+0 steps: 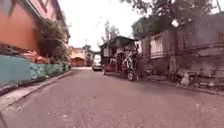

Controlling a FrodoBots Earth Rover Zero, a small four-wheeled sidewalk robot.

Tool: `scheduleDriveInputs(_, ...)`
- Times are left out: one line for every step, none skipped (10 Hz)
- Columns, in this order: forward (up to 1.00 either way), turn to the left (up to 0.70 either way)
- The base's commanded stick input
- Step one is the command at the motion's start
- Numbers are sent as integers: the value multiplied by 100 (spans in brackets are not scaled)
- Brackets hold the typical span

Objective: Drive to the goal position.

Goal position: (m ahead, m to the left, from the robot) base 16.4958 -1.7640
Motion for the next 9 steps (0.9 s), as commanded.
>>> scheduleDriveInputs(85,9)
scheduleDriveInputs(85,9)
scheduleDriveInputs(85,9)
scheduleDriveInputs(85,9)
scheduleDriveInputs(85,9)
scheduleDriveInputs(85,9)
scheduleDriveInputs(85,9)
scheduleDriveInputs(85,9)
scheduleDriveInputs(85,9)
